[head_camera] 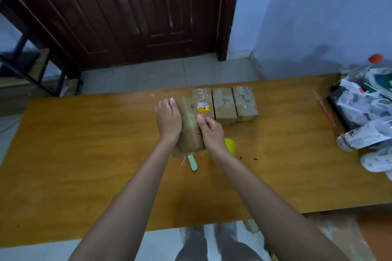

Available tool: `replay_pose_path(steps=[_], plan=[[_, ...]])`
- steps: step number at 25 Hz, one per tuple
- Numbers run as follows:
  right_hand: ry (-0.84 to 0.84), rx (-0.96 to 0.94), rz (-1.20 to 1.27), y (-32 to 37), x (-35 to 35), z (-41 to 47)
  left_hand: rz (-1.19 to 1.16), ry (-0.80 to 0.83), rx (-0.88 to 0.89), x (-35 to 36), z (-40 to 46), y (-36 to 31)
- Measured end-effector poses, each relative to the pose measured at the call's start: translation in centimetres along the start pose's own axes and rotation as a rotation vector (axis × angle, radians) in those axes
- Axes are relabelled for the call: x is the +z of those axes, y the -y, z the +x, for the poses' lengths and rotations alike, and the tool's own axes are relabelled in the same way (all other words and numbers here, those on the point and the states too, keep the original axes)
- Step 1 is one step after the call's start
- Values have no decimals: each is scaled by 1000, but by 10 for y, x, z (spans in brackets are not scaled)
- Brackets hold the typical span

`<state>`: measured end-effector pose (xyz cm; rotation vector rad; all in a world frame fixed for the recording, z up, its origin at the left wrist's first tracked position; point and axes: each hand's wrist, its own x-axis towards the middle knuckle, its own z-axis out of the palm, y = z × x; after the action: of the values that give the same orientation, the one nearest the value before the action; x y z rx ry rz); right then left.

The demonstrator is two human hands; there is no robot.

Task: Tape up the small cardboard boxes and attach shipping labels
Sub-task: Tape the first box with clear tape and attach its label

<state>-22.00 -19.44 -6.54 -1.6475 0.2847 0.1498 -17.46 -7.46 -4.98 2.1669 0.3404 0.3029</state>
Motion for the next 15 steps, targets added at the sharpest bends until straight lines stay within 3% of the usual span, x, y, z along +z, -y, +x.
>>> replay_pose_path(steps=[2,6,10,15], plan=[[48,54,-62,6,-7,-3,-23,19,-61,0,0,-9],[22,57,-92,13,-23,-4,-453,168,-265,-14,0,-21],[32,125,-44,26,-29,-1,-301,418,-228,-13,-30,-18],[-8,-45,-275,38,-27,0,-287,236,-110,-5,-49,-25]])
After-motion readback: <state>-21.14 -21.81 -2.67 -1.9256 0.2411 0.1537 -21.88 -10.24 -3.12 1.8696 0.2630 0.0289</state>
